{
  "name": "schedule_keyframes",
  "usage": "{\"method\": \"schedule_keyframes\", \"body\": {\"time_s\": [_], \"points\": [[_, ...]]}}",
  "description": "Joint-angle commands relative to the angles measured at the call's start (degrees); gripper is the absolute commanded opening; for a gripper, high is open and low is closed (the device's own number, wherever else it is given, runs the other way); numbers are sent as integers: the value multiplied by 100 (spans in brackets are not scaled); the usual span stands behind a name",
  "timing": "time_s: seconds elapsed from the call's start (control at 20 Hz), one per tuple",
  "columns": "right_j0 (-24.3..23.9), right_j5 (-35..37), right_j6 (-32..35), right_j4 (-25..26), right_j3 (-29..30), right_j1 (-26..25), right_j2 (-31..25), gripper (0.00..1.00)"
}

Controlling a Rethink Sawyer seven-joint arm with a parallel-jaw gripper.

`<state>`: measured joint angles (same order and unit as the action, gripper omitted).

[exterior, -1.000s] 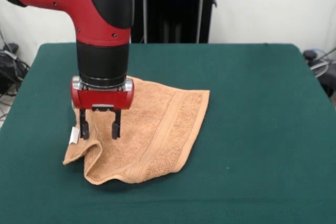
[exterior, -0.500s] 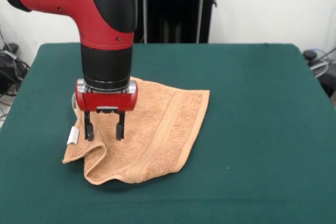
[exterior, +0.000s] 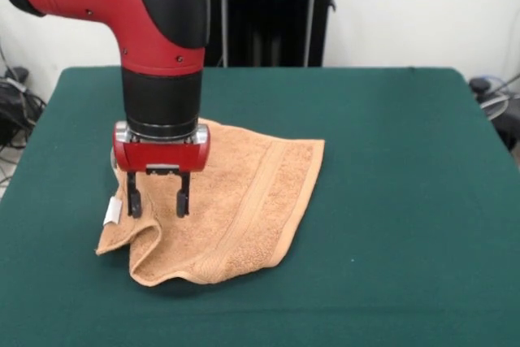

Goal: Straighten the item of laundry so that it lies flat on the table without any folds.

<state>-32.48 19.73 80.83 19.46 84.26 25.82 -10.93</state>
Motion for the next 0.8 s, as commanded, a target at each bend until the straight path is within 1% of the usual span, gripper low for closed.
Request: {"method": "schedule_keyframes", "body": {"time_s": [0.05, 0.2, 0.35, 0.8], "points": [[-488, 740, -455, -2, -363, -671, -790, 100], [-817, 779, -1005, 184, -973, -1308, -1110, 100], [-944, 752, -1179, 327, -1269, -1617, -1303, 100], [-731, 784, -786, 516, -1356, -1533, -1194, 100]]}}
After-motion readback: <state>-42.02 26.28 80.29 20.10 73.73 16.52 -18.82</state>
